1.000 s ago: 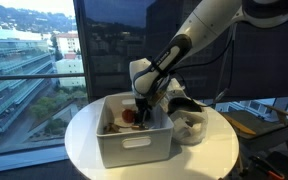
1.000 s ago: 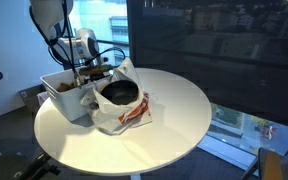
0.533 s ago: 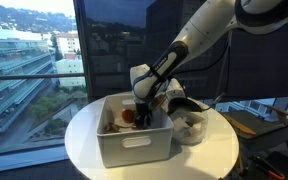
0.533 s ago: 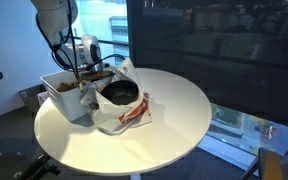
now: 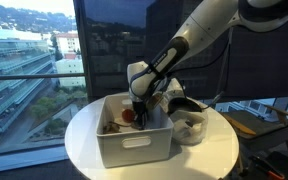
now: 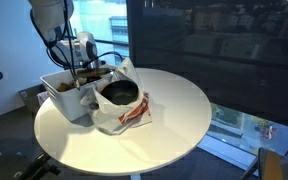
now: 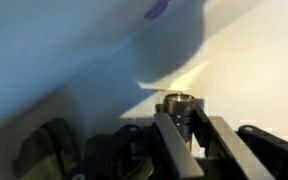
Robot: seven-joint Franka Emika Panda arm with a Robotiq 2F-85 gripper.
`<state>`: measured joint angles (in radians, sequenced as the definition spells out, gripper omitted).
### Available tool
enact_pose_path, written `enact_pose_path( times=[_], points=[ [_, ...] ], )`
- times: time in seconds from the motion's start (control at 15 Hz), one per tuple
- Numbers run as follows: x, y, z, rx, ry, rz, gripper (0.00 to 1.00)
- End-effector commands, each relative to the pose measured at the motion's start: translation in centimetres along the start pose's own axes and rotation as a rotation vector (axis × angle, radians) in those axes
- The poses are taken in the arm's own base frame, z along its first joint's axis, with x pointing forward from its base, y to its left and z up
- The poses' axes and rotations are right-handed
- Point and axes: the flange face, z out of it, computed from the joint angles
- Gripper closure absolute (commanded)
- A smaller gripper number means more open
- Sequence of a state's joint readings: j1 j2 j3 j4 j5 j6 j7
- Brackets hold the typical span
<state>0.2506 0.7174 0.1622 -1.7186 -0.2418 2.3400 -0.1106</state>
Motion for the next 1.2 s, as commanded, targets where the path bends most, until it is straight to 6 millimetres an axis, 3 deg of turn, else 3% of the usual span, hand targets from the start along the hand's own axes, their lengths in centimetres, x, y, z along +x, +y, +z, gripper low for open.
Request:
enact_pose_path(
  times=[0.0, 0.2, 0.6, 0.93, 1.13],
  points=[
    [-0.9, -2.5, -4.1, 0.016, 0.014, -0.002, 0.93],
    [-2.0, -4.1, -8.3, 0.001, 0.04, -0.001, 0.92],
    [-8.0, -4.4, -18.4, -0.065, 0.053, 0.104, 0.92],
    [-14.5, -1.7, -26.6, -0.102, 0.205, 0.284, 0.93],
    [-18.5, 1.1, -28.6, -0.086, 0.235, 0.393, 0.93]
  ],
)
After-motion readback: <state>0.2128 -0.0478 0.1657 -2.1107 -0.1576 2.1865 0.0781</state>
